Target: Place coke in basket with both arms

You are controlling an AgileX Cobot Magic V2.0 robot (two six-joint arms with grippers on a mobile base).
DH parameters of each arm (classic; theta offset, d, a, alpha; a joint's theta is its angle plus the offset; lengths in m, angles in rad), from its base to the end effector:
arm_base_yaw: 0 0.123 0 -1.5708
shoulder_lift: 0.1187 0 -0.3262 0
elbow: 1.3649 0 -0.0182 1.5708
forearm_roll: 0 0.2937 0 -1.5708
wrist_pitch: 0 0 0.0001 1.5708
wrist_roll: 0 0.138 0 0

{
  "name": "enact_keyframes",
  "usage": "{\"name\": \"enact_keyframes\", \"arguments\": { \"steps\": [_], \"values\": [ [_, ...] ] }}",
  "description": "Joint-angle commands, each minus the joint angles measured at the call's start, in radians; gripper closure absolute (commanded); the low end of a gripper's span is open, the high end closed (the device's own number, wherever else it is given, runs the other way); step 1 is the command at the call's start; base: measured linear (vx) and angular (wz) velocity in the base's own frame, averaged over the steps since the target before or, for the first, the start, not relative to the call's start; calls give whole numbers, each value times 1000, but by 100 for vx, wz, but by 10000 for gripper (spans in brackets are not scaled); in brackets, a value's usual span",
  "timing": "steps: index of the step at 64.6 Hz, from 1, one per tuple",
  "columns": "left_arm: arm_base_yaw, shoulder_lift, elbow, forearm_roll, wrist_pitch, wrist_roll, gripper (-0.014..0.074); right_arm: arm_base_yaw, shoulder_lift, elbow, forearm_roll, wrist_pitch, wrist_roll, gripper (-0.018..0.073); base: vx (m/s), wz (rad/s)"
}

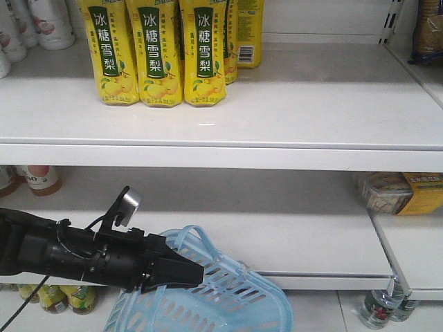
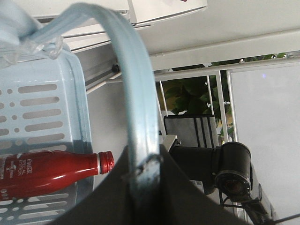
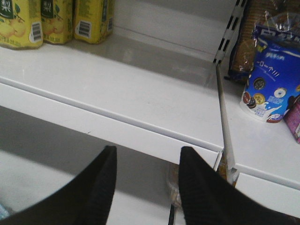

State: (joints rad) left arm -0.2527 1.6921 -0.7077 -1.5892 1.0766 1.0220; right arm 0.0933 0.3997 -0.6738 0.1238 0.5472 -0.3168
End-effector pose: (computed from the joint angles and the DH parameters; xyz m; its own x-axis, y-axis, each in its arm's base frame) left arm 0.2770 -0.1970 0.1720 -0.9852 -0.0173 -0.1703 0.1521 0.3687 -0.9170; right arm 0.1190 0.0201 0.3804 -0.1441 -0.2233 -0.9640 -0.1903 0.9623 -0.1945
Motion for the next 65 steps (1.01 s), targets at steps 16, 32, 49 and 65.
{"name": "enact_keyframes", "arguments": {
  "steps": [16, 32, 49, 65],
  "values": [
    [-2, -45, -27, -112, 104, 17, 602, -3, -143, -25, -30, 74, 6, 272, 0, 0],
    [-2, -45, -27, -112, 104, 17, 602, -3, -354, 184, -29, 41, 126, 272, 0, 0],
    [-2, -45, -27, -104, 102, 17, 602, -1, -388, 372, -30, -38, 179, 272, 0, 0],
    [-2, -45, -27, -105, 100, 17, 602, -1, -375, 444, -14, -176, 177, 272, 0, 0]
  ]
}}
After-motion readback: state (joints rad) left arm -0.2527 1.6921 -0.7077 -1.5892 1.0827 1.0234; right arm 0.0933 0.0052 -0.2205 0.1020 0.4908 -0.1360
